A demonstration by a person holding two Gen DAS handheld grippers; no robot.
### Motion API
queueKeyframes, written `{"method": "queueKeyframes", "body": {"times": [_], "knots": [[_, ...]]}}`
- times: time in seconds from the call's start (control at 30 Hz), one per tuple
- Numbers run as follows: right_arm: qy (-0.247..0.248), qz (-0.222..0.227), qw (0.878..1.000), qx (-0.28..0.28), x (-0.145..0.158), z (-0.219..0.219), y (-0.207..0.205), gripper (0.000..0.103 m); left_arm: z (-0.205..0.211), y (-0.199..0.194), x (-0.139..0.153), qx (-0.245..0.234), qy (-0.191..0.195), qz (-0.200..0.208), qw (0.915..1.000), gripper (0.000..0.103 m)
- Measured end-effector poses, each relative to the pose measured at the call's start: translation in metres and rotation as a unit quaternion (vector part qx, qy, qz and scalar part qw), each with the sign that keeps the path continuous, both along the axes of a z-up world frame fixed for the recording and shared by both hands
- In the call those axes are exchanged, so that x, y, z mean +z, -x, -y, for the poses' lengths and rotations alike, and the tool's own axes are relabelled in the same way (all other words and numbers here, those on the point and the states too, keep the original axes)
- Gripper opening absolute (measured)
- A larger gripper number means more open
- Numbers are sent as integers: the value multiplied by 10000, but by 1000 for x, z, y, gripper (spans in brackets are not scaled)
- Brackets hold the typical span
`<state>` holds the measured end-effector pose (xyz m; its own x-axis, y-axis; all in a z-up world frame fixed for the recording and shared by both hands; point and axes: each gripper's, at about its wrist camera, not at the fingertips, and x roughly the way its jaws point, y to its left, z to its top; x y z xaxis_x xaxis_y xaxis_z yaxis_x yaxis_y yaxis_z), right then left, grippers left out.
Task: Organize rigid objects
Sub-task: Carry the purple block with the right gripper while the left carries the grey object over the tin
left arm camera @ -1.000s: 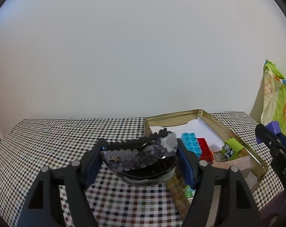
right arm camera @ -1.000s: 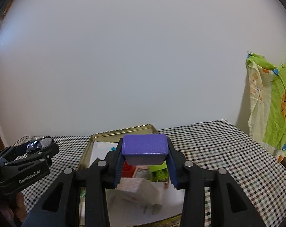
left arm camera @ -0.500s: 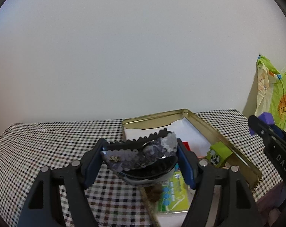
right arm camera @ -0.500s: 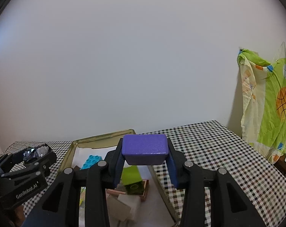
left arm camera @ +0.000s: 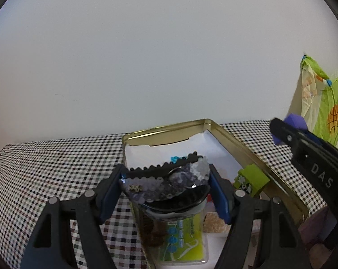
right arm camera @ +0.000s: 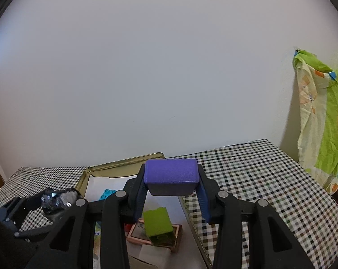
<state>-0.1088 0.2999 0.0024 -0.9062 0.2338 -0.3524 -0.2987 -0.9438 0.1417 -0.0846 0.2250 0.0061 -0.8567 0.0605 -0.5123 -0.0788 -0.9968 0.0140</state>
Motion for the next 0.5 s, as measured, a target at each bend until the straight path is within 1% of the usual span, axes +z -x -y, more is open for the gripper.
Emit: {"method": "queueKeyframes", "body": {"times": [0.1,0.13,0.27,0.37,0.5], "knots": [[21,63,9999,78,1,-3,9,43,1,-3,0,17,39,53,10000,72],[15,88,9999,100,1,-3,12,43,-2,1,-2,20,43,79,10000,72],[53,220,9994,261,-1,-6,24,43,-2,5,-4,47,101,275,9996,72],[-1,389,9986,359,-2,-9,33,43,-3,6,-6,59,246,330,9991,72],[9,648,9965,525,-3,-21,50,43,-4,9,-8,52,316,471,9984,72]]}}
